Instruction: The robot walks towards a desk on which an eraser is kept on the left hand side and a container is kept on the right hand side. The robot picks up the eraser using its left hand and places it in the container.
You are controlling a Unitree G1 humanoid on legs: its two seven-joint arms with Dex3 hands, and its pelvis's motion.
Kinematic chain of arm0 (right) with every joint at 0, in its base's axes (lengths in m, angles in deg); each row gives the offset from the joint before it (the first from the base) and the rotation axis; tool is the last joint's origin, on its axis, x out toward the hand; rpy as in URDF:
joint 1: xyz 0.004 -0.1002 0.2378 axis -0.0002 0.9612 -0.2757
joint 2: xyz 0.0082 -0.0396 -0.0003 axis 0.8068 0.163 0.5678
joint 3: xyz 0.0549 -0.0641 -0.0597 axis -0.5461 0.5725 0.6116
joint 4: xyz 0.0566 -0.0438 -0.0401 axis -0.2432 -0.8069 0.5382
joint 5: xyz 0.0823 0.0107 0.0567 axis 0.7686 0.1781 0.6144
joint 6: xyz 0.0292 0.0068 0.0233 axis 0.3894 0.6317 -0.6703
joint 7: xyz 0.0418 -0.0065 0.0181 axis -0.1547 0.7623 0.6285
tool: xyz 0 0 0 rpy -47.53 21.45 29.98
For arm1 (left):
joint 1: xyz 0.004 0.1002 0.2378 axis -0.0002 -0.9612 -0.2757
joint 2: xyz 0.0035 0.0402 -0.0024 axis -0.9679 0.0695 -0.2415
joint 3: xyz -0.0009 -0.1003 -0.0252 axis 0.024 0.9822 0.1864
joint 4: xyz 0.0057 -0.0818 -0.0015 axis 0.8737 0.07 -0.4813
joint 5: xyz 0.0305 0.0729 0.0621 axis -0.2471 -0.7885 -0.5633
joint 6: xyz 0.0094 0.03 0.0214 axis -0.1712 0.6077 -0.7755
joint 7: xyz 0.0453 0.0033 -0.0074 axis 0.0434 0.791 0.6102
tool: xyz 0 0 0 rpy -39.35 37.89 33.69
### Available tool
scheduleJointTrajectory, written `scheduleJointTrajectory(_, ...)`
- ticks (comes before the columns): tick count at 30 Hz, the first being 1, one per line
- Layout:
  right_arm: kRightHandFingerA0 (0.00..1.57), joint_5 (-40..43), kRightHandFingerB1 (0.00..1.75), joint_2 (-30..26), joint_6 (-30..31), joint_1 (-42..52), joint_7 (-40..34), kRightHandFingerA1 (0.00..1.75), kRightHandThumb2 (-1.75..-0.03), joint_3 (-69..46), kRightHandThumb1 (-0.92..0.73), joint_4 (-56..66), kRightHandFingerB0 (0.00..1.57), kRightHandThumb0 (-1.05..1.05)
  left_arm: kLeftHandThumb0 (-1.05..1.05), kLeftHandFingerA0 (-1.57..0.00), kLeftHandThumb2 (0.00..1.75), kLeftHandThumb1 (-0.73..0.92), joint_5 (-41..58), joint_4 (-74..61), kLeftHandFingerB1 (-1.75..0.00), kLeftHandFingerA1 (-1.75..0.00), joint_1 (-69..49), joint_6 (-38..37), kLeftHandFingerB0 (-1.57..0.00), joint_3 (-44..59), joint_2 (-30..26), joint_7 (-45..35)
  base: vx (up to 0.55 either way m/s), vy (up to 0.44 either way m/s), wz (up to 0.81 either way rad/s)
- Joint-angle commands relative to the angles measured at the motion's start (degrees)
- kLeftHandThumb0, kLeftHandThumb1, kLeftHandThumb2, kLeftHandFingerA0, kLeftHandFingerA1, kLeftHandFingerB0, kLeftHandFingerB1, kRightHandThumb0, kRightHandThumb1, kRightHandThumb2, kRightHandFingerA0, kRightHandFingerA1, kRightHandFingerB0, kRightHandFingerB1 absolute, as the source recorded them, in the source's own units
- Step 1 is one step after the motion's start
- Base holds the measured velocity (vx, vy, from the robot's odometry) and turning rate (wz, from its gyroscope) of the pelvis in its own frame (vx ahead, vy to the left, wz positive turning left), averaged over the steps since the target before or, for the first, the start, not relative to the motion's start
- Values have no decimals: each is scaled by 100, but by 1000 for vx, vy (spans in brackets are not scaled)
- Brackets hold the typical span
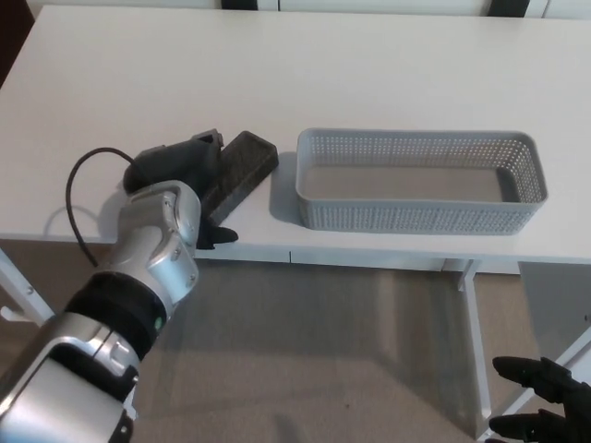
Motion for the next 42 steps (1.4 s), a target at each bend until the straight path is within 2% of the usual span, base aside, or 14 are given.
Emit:
scheduleJointTrajectory(1,47,-26,52,-115,81,82,57,63,-82,-9,-36,126,19,-14,-57,-3,75,38,14,66,-24,-40,-33,-4,-1,25,46,135,0,0,0)
scheduleJointTrajectory(4,46,-10,52,-71,140,122,19,63,-82,-8,-36,213,20,-14,-41,-77,63,71,-208,155,-28,-101,-85,-206,-18,-315,-97,47,0,0,0)
scheduleJointTrajectory(10,49,-65,52,-139,122,152,21,63,-82,2,-36,349,20,-16,-17,-75,57,59,-109,458,-40,-89,-29,-416,-45,-644,-227,-867,0,0,0)
scheduleJointTrajectory(15,47,-10,52,-167,134,211,84,63,-83,-10,-38,428,20,-14,-23,-64,59,65,25,436,-43,-122,-251,-541,-50,-459,-262,-573,0,0,0)
scheduleJointTrajectory(18,47,2,52,-185,118,123,113,63,-83,5,-37,370,20,-14,-23,-61,60,67,6,404,-78,-152,-307,-676,-64,-317,-330,-258,0,0,0)
scheduleJointTrajectory(21,47,-1,52,-182,48,172,125,63,-83,20,-37,338,20,-14,-24,-63,62,70,28,310,-42,-148,-431,-866,-47,-200,-380,-73,0,0,0)
scheduleJointTrajectory(27,47,-30,52,-262,54,235,134,63,-82,10,-37,340,19,-13,-28,-64,66,81,65,69,-67,-154,-563,-1212,-58,99,-487,387,0,0,0)
scheduleJointTrajectory(29,47,-39,52,-287,130,254,128,63,-83,8,-38,413,19,-13,-30,-68,67,81,165,-89,-47,-153,-556,-1282,-54,295,-578,371,0,0,0)
scheduleJointTrajectory(32,47,28,52,-330,-22,239,215,63,-82,-40,-37,313,19,-13,-26,-73,65,74,160,-231,-91,-155,-450,-1359,-69,520,-654,626,0,0,0)
scheduleJointTrajectory(35,45,92,51,-279,165,335,185,62,-83,-90,-37,362,19,-14,-23,-69,62,74,123,-710,-69,-158,-529,-1495,-67,651,-886,670,0,0,0)
scheduleJointTrajectory(37,46,43,52,-321,26,356,214,63,-82,-81,-37,292,19,-15,-23,-68,63,81,117,-857,-114,-164,-516,-1389,-60,727,-914,681,0,0,0)
scheduleJointTrajectory(39,47,-29,52,-351,34,385,199,63,-82,-46,-36,316,20,-15,-30,-91,104,69,148,-1139,-64,-118,-508,-1269,-57,845,-1039,544,0,0,0)
scheduleJointTrajectory(41,47,-22,52,-354,14,387,205,63,-82,-50,-36,298,20,-15,-30,-74,68,82,151,-1241,-51,-151,-507,-1254,-67,877,-1082,481,0,0,0)
scheduleJointTrajectory(42,47,-14,52,-370,8,330,227,63,-82,-53,-37,271,19,-16,-37,-78,80,71,170,-1315,-61,-138,-455,-1286,-66,922,-1138,429,0,0,0)
